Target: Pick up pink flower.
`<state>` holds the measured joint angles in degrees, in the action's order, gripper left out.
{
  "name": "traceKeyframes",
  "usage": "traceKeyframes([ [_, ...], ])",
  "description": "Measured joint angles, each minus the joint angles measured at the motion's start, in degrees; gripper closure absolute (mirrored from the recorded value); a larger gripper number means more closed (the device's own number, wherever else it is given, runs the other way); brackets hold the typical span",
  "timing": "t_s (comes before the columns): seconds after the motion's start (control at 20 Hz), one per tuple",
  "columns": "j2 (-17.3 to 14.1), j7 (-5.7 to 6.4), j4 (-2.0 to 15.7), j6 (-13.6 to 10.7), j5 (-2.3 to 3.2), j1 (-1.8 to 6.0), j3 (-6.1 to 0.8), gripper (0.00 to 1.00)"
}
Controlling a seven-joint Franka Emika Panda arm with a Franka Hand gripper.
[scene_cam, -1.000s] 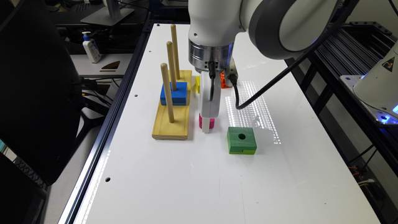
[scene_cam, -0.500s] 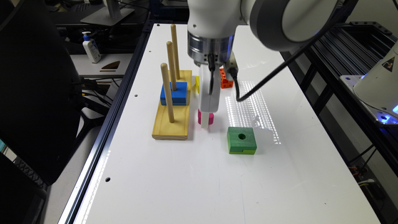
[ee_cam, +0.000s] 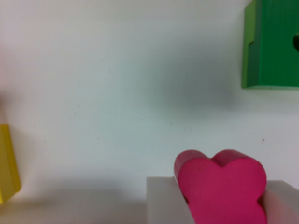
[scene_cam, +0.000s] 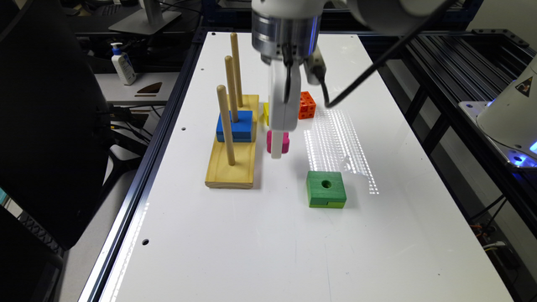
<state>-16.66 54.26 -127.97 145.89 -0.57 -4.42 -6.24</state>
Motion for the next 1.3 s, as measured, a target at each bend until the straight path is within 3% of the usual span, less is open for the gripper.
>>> traceKeyframes([
  [0.4,5.6,0.00,-0.02,-5.4,0.00,0.00,-0.04,1.00],
  [0.6,6.4,0.00,0.15,-6.0,0.00,-0.01,-0.05,1.00],
  [0.85,10.2,0.00,0.15,-9.7,-0.03,-0.01,-0.11,1.00],
  [1.3,13.0,0.00,0.19,-11.9,-0.04,-0.01,-0.13,1.00],
])
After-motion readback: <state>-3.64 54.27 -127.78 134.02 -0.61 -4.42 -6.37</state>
